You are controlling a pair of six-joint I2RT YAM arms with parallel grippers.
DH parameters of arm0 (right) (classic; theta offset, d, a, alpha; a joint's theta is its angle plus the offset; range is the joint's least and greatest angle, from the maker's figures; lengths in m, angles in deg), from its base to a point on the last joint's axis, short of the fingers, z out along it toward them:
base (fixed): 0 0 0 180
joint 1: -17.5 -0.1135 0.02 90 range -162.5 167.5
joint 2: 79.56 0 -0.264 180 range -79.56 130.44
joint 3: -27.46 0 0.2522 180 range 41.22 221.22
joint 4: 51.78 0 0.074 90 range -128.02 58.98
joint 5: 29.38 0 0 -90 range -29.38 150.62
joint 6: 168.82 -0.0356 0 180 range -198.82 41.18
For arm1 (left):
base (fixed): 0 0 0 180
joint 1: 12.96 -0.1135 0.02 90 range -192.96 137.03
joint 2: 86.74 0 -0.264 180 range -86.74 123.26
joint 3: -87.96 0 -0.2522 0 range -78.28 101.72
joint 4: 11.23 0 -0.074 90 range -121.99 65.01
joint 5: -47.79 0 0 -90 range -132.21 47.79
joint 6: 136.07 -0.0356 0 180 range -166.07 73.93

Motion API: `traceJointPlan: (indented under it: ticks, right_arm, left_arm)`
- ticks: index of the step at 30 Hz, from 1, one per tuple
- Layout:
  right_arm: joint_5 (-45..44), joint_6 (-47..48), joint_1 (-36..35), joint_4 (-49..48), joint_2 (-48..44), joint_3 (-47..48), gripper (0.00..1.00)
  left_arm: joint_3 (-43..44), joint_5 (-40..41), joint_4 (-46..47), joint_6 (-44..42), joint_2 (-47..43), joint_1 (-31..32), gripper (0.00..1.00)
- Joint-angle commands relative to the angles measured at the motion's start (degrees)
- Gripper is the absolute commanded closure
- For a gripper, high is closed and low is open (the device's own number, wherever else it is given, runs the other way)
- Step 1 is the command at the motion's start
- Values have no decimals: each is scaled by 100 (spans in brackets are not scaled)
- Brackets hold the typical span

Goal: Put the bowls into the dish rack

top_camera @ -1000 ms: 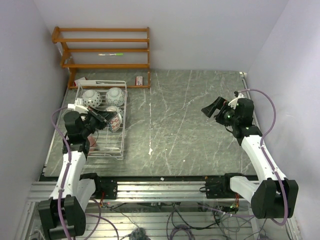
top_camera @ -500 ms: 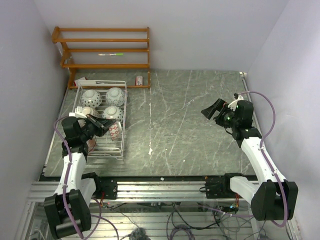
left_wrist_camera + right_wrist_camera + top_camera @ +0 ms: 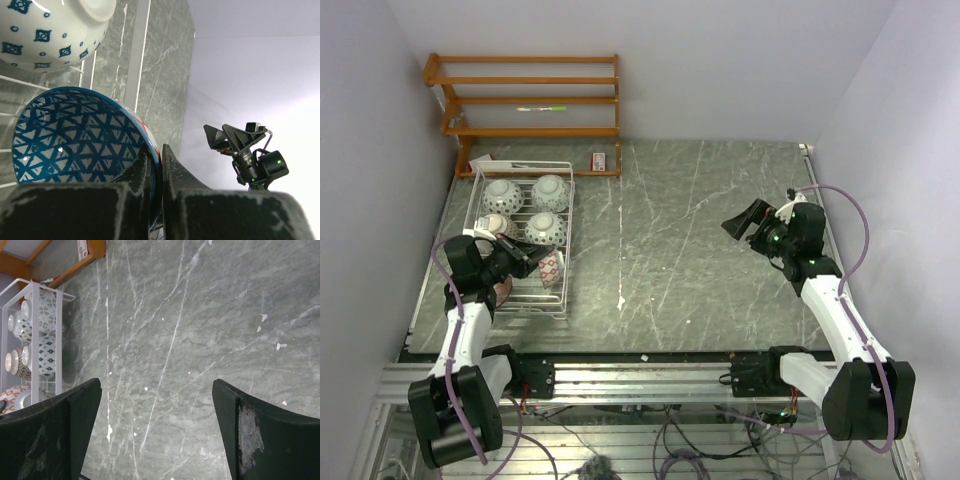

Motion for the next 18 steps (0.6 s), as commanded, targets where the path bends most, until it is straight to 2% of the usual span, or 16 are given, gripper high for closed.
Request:
traceJointPlan:
  ticks: [1,7,12,18]
  right_arm:
    - [31,-38,-6,-255,57,-34,7]
    - [49,-28,-1,-372,197,-70,7]
    - [121,-47,-6,-524,336,-129,7]
    - [76,39,-2,-541,398,-134,7]
  left_arm:
    - [148,-203,-492,-525,180,-51,93]
    - [248,12,-1360,-1325,451,-139,93]
    - [124,62,-1218,-1381,833,-182,93]
    - [176,339,-1317,-1476,809,-202,93]
